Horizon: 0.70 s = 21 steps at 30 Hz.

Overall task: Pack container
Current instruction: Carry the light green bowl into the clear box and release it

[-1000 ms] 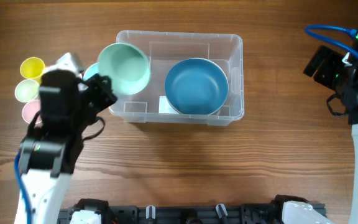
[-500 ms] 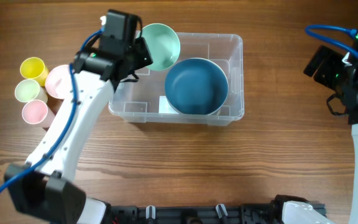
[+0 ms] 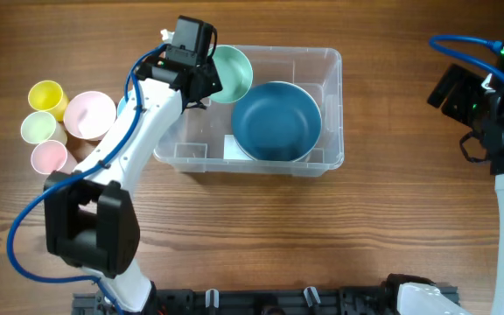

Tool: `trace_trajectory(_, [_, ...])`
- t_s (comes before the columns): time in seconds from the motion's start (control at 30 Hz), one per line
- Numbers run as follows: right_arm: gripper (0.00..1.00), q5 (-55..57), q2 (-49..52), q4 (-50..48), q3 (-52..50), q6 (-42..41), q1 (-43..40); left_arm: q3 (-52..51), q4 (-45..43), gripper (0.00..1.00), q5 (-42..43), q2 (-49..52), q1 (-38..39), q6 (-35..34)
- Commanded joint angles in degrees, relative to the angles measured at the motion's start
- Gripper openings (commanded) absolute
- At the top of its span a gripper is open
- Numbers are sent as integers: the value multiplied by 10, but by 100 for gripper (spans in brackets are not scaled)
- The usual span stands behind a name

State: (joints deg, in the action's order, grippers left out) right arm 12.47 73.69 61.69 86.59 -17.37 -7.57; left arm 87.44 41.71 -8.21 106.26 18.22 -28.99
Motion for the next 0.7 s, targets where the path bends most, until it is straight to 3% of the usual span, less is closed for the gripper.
trace_trajectory(0.0, [100, -1, 0, -2, 0, -8, -2, 14, 0, 4, -31, 18, -2, 0])
trace_trajectory(0.17, [100, -1, 0, -2, 0, -8, -2, 13, 5, 9, -35, 30, -2, 0])
trace_trajectory(0.23, [100, -1, 0, -2, 0, -8, -2, 14, 5, 22, -34, 30, -2, 0])
trace_trajectory(0.27, [100, -1, 0, -2, 0, -8, -2, 14, 5, 37, -35, 30, -2, 0])
trace_trajectory(0.33, [100, -1, 0, -2, 0, -8, -2, 14, 5, 56, -35, 29, -2, 1])
trace_trajectory(0.67, [100, -1, 0, -2, 0, -8, -2, 56, 70, 58, -39, -18, -24, -4])
